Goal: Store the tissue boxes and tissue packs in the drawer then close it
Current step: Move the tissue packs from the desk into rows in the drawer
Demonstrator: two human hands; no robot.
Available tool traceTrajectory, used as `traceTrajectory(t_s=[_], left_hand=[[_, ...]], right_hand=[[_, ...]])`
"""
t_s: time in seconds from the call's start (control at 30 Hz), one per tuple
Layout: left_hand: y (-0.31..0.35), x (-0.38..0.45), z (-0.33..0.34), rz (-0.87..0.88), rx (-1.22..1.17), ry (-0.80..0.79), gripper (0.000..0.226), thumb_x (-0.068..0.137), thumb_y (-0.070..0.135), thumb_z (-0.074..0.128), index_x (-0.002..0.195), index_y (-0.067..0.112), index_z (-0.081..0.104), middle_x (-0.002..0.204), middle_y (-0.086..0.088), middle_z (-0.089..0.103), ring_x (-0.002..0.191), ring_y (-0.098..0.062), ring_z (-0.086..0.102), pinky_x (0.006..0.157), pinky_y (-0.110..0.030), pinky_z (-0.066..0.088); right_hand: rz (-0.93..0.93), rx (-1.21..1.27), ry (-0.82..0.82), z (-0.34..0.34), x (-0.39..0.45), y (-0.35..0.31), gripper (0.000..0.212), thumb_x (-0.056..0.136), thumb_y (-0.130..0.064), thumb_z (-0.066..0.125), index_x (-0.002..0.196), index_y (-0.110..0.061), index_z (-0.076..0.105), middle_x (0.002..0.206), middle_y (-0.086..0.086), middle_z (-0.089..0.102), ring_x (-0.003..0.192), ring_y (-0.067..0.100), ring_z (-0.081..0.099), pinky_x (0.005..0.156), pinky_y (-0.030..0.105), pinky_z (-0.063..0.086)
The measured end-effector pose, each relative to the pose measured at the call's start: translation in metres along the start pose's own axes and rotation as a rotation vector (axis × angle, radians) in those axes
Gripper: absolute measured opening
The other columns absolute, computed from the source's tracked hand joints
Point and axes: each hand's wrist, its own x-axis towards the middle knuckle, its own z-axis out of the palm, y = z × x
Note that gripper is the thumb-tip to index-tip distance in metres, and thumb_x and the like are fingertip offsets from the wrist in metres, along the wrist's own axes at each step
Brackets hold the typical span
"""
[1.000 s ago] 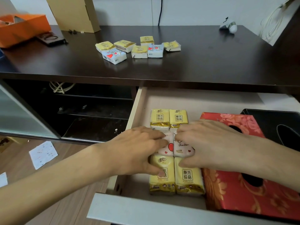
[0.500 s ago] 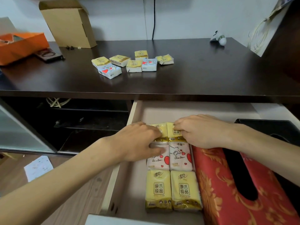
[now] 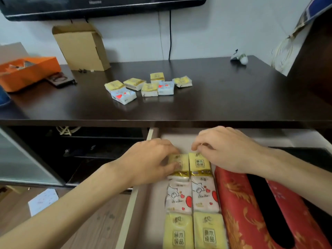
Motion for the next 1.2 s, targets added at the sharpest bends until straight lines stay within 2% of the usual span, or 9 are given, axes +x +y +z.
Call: traceTrajectory(t_s=[0.17,0.3,0.47,0.53,0.73,0.87,0.97,1.03,1.2], left_hand=[[-0.029,0.008,-0.049,-0.148,-0.096,0.263,0.032,0.089,0.053,0.045,0.104,0.037,0.069,0.097,0.021,0.067,0.09,-0.002,0.064,0.074,-0.034,0.055],[-0.069,0.026,-0.072,-0.283,-0.132,0.369,0.024,0.09,0.046,0.051,0.1,0.037,0.071,0.093,0.021,0.068,0.083,0.003,0.062,0.068,-0.028,0.051],[-0.121,0.061,-0.077,-0.419,-0.12,0.417,0.025,0.091,0.037,0.057,0.109,0.028,0.071,0.122,0.007,0.064,0.107,-0.017,0.06,0.084,-0.041,0.052],[-0.142,0.072,-0.076,-0.481,-0.112,0.398,0.028,0.09,0.035,0.059,0.113,0.025,0.07,0.127,0.004,0.061,0.114,-0.02,0.057,0.088,-0.042,0.051],[-0.201,0.105,-0.079,-0.662,-0.085,0.378,0.037,0.085,0.034,0.058,0.117,0.02,0.069,0.131,-0.005,0.057,0.121,-0.026,0.052,0.087,-0.04,0.047],[-0.241,0.118,-0.08,-0.763,-0.268,0.258,0.032,0.085,0.029,0.063,0.114,0.018,0.069,0.12,-0.003,0.066,0.105,-0.022,0.059,0.083,-0.036,0.053],[-0.265,0.119,-0.075,-0.736,-0.382,0.212,0.018,0.084,0.035,0.07,0.1,0.027,0.067,0.111,0.003,0.066,0.096,-0.014,0.057,0.07,-0.024,0.045],[-0.279,0.119,-0.072,-0.698,-0.44,0.209,0.019,0.083,0.04,0.074,0.096,0.029,0.066,0.111,0.005,0.063,0.101,-0.013,0.056,0.076,-0.025,0.044],[-0.295,0.115,-0.082,-0.589,-0.524,0.12,0.041,0.08,0.042,0.08,0.112,0.017,0.073,0.116,0.007,0.06,0.114,-0.014,0.052,0.09,-0.03,0.041]], right_hand=[[0.041,0.23,0.235,-0.039,0.034,-0.004,0.025,0.092,-0.027,0.056,0.094,-0.039,0.078,0.084,-0.017,0.078,0.074,0.004,0.064,0.075,0.034,0.052],[0.036,0.322,0.291,-0.051,0.09,-0.001,0.024,0.093,-0.025,0.057,0.099,-0.036,0.078,0.094,-0.017,0.077,0.094,0.013,0.069,0.088,0.039,0.056],[0.037,0.259,0.278,-0.042,0.16,0.005,0.034,0.097,-0.024,0.059,0.129,-0.027,0.069,0.131,-0.004,0.068,0.117,0.02,0.059,0.097,0.042,0.05],[0.04,0.226,0.27,-0.036,0.181,0.007,0.036,0.098,-0.022,0.059,0.133,-0.025,0.066,0.139,-0.002,0.063,0.128,0.022,0.054,0.103,0.045,0.048],[0.014,0.183,0.254,-0.033,0.242,0.003,0.035,0.104,-0.026,0.049,0.135,-0.022,0.064,0.144,-0.001,0.058,0.136,0.022,0.049,0.1,0.044,0.042],[-0.016,0.263,0.25,-0.039,0.282,-0.012,0.036,0.103,-0.024,0.051,0.135,-0.018,0.065,0.145,0.001,0.059,0.134,0.022,0.053,0.103,0.041,0.045],[-0.038,0.223,0.201,-0.037,0.311,-0.025,0.037,0.101,-0.031,0.057,0.135,-0.02,0.064,0.141,0.002,0.062,0.13,0.023,0.055,0.104,0.044,0.048],[-0.046,0.171,0.151,-0.033,0.327,-0.034,0.039,0.097,-0.036,0.062,0.134,-0.023,0.064,0.137,0.001,0.065,0.126,0.023,0.058,0.099,0.044,0.05],[-0.036,0.047,0.138,-0.018,0.349,-0.044,0.055,0.092,-0.06,0.064,0.136,-0.028,0.06,0.136,0.002,0.066,0.122,0.027,0.061,0.079,0.039,0.047]])
